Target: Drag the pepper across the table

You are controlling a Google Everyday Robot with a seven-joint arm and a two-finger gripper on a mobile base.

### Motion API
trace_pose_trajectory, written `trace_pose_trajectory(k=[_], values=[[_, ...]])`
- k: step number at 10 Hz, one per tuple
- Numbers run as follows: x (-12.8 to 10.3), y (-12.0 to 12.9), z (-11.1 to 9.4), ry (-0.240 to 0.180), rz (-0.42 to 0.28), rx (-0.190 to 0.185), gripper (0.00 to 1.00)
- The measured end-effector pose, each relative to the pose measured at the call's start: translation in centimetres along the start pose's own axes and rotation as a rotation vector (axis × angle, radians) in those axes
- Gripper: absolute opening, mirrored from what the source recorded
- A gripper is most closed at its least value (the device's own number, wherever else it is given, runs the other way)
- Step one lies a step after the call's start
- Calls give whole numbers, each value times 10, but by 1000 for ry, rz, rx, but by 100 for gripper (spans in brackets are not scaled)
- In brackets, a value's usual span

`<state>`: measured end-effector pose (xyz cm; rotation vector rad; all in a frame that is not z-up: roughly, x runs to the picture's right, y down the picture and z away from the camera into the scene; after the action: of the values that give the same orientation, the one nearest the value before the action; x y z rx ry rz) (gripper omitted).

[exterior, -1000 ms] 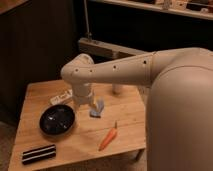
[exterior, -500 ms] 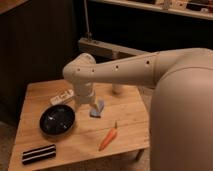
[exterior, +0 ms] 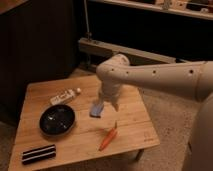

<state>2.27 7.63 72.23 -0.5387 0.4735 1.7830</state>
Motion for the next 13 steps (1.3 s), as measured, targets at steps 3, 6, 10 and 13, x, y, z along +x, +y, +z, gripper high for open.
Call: trace_pose_trajectory(k=[3, 6, 10, 13], values=[[-1, -17, 22, 12, 75, 9, 65], [11, -16, 26, 38, 137, 45, 65], [11, -16, 26, 41, 136, 49, 65], [17, -20, 28, 37, 141, 98, 65]])
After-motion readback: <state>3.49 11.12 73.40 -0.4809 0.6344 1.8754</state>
